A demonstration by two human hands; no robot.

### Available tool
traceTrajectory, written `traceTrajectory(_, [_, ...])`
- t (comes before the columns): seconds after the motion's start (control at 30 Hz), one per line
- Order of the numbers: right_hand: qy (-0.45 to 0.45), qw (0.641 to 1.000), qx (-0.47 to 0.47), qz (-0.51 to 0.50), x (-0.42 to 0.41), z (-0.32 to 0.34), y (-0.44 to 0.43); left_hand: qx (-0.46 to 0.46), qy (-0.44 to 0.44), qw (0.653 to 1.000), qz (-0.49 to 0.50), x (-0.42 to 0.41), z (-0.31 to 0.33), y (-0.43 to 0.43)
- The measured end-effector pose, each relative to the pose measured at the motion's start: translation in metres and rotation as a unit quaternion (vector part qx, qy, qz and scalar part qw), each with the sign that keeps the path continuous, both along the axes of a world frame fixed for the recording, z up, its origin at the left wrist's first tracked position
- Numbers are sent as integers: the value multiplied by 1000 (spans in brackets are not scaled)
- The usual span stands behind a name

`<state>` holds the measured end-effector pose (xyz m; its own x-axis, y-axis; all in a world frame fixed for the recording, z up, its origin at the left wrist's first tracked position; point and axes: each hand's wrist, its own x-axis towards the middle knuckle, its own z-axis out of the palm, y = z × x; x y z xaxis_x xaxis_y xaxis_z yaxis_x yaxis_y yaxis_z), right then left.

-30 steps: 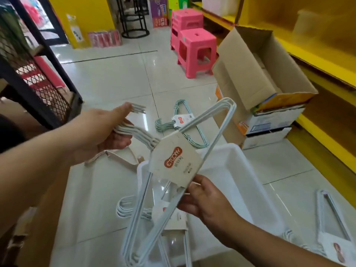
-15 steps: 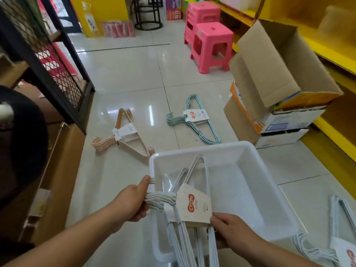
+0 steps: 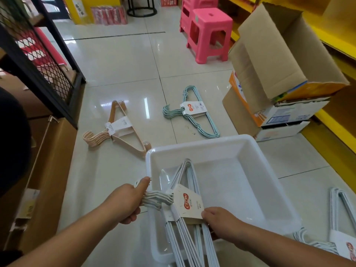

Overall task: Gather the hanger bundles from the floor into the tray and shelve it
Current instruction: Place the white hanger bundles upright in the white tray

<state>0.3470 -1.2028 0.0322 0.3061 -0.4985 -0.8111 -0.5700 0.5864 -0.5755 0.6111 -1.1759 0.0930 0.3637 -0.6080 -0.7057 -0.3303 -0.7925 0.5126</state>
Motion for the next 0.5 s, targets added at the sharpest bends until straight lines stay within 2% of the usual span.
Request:
traceTrajectory(0.17, [-22,998,51,1,-1,-3,-6,-20,43,997,58,3,3,7])
traceTrajectory(0.37, [16,998,15,53,-9,-7,-11,-38,80,993,80,-11,-3,15])
traceTrajectory(0.5, [26,995,34,87,-7,-8,-15,-21,110,985,131,-8,0,13])
